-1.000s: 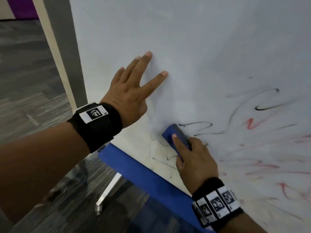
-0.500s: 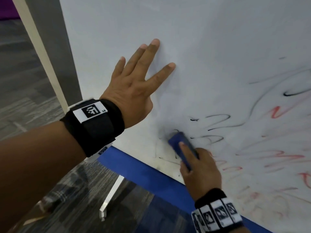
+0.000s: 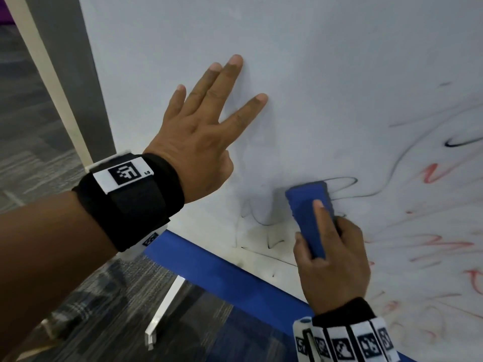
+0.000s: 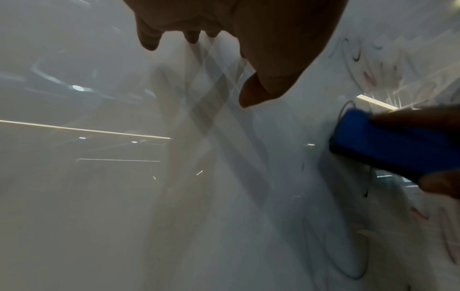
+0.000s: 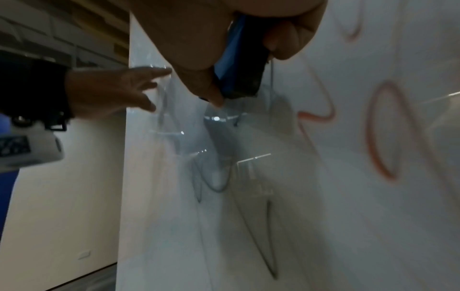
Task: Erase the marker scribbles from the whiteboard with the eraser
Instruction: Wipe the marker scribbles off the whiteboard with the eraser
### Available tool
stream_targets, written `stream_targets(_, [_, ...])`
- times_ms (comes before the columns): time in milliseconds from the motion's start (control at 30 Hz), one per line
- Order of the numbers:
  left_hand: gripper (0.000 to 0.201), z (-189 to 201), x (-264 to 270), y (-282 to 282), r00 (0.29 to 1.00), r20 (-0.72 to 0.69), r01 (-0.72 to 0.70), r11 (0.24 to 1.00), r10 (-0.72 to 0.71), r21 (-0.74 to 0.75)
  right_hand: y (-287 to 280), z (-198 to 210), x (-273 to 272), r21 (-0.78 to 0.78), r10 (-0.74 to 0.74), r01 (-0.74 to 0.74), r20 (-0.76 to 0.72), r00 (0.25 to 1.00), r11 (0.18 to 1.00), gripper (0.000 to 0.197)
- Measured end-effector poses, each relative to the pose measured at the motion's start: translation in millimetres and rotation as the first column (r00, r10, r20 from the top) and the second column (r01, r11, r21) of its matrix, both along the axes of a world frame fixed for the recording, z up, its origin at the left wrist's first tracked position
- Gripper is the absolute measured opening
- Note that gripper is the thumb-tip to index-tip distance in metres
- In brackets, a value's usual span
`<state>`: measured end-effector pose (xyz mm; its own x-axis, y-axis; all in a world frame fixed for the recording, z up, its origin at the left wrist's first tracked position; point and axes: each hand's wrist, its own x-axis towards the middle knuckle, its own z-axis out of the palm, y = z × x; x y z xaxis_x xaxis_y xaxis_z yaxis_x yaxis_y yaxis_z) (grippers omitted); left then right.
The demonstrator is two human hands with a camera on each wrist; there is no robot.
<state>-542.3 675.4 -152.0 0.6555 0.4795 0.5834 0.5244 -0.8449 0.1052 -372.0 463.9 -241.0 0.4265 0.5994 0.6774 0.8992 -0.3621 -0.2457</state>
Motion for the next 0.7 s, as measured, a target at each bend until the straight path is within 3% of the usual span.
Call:
stream_targets(200, [0.099,-2.1,1.6,-1.9,1.0,0.009,-0.006,1.0,0.006,-0.027,7.5,-24.4,-7.1,-0.238,0.126,-0.13,-0.034,0.992,0.963,0.072])
stream_targets(300, [0.099,-2.7,2.3,-1.4,1.0,-0.002,-0.011,1.0,0.011,-0.024,2.1,-5.7,0.9,-0.059,0.064,-0.066,-0.037,0.997,0.996,0.073])
stream_targets(367, [0.099,-4.0,3.4,-1.9,1.0,-0.002,-0.016,1.0,0.016,-0.022,6.2,-5.0,2.4,-0.03,0.065,-0.067,-0.053,0.996,0.997,0.075])
stream_targets(500, [0.099,-4.2,2.9,-3.6,1.0,0.01,-0.019,0.999,0.02,-0.026,14.6,-30.3,-15.7,-0.33,0.157,-0.175,-0.081,0.984,0.927,0.092])
stream_targets(533, [0.098,-4.1,2.6,-3.3,1.0,0.007,-0.017,0.999,0.017,-0.027,14.5,-24.7,-14.1,-0.324,0.154,-0.172,-0.082,0.985,0.93,0.091])
stream_targets(633, [0.099,-3.2,2.3,-2.3,1.0,0.006,-0.012,1.0,0.012,-0.012,18.8,4.6,-11.9,-0.057,0.081,-0.085,-0.075,0.994,0.995,0.079])
stream_targets(700, [0.1,-5.0,2.7,-2.5,1.0,0.001,-0.013,1.0,0.013,-0.003,28.3,3.2,-17.8,-0.052,0.077,-0.082,-0.083,0.994,0.995,0.076])
